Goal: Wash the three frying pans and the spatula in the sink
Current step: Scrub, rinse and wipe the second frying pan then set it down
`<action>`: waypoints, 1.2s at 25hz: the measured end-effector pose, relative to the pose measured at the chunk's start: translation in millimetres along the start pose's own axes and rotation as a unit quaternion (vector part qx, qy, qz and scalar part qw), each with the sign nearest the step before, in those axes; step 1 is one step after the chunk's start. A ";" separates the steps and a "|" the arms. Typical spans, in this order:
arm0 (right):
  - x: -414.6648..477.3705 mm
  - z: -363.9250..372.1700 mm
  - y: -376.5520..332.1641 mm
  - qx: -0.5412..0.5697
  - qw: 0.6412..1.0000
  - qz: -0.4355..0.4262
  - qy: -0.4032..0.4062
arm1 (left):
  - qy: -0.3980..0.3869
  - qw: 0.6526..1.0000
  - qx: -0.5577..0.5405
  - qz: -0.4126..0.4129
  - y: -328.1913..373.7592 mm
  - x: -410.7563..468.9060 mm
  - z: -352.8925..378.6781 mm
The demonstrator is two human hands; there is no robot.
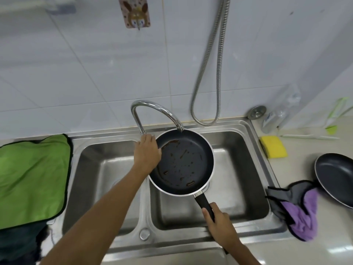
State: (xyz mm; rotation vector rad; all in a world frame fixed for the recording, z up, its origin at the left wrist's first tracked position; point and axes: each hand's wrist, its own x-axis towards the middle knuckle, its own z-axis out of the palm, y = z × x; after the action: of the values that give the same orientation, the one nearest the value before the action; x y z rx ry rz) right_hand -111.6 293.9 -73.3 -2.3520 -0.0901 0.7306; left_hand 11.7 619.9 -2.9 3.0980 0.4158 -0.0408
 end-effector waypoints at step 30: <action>-0.9 -4.4 -3.0 0.018 1.000 -0.002 -0.003 | 0.045 0.434 -0.838 -0.326 0.7 -0.4 -52.4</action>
State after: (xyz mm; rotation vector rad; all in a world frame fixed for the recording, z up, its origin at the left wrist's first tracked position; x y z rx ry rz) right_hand -109.7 293.4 -68.2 -2.3144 -0.0846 0.7317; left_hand 12.8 620.1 49.5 0.8106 0.8347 0.3148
